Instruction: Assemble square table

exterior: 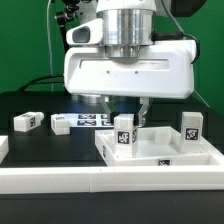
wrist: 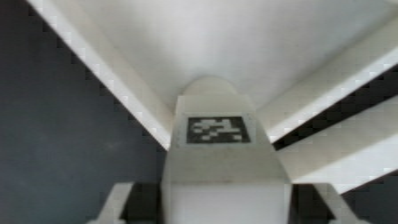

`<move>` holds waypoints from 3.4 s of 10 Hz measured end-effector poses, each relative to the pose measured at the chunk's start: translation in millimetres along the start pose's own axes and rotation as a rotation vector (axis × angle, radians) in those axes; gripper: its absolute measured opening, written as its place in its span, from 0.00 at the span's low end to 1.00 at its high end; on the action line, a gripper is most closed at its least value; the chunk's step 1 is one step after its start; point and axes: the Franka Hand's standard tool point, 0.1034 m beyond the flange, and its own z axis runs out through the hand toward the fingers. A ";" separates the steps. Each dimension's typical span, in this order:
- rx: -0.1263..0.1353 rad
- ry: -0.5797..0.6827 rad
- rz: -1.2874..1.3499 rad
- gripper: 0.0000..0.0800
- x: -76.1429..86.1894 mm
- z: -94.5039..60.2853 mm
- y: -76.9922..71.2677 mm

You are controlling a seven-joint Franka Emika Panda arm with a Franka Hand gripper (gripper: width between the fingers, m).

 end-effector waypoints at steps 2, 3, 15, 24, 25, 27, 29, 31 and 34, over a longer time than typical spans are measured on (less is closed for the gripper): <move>0.003 -0.001 0.225 0.36 -0.4 0.1 0.2; 0.003 -0.001 0.306 0.36 -1.0 0.1 -0.6; 0.017 -0.007 0.977 0.46 -0.8 0.3 -3.4; 0.021 0.013 0.271 0.81 5.8 -0.5 -1.8; 0.019 0.015 0.179 0.81 6.1 -0.5 -1.5; 0.016 0.018 -0.013 0.81 7.0 -0.9 -1.1; 0.015 0.019 -0.122 0.81 6.4 -0.7 -1.9; 0.015 0.018 -0.207 0.81 4.9 0.0 -3.4; -0.002 0.021 -0.367 0.81 3.9 0.3 -4.5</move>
Offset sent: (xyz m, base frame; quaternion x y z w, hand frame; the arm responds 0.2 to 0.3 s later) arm -0.0040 0.0046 -0.0011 -0.0213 -0.0027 0.1795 0.9835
